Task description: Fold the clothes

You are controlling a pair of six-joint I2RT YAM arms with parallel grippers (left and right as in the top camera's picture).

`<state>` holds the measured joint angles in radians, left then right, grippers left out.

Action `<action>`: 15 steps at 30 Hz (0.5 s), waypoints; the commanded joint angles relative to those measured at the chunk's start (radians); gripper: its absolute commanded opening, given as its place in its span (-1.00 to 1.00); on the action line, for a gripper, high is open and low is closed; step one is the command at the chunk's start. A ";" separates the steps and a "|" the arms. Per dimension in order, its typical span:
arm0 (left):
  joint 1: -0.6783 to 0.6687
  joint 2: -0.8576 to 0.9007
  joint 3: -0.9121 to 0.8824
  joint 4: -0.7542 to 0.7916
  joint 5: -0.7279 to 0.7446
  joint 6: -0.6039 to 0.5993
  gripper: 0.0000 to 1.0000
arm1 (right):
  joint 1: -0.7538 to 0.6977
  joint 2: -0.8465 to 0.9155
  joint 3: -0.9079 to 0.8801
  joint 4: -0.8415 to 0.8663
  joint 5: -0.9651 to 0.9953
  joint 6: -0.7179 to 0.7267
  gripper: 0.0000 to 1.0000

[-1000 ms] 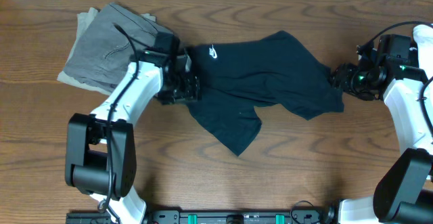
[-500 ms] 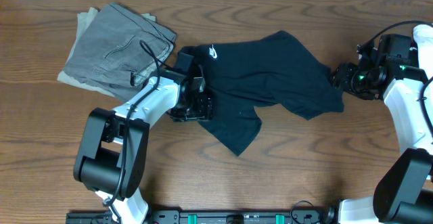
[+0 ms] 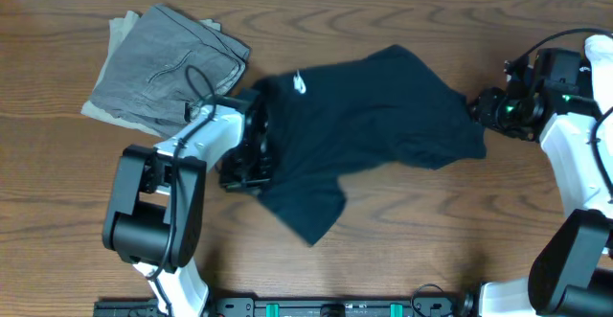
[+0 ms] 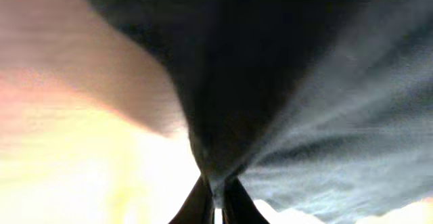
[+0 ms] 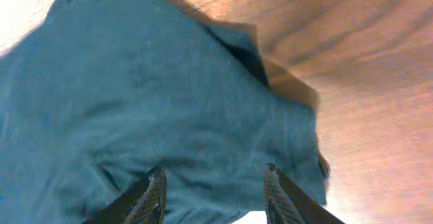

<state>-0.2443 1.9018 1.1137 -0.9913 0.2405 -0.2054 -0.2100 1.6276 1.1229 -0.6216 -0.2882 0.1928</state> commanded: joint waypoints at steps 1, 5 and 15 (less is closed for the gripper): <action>0.060 -0.005 -0.006 -0.040 -0.150 0.013 -0.88 | 0.033 -0.004 -0.082 0.066 0.000 -0.007 -0.06; 0.128 -0.025 -0.006 -0.051 -0.152 0.013 -0.88 | 0.048 -0.004 -0.192 0.205 0.000 -0.006 0.01; 0.216 -0.057 -0.006 -0.070 -0.172 0.001 -0.88 | 0.058 -0.004 -0.343 0.347 -0.054 0.065 0.09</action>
<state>-0.0422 1.8771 1.1137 -1.0615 0.0959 -0.2054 -0.1673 1.6279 0.8043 -0.2676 -0.2966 0.2146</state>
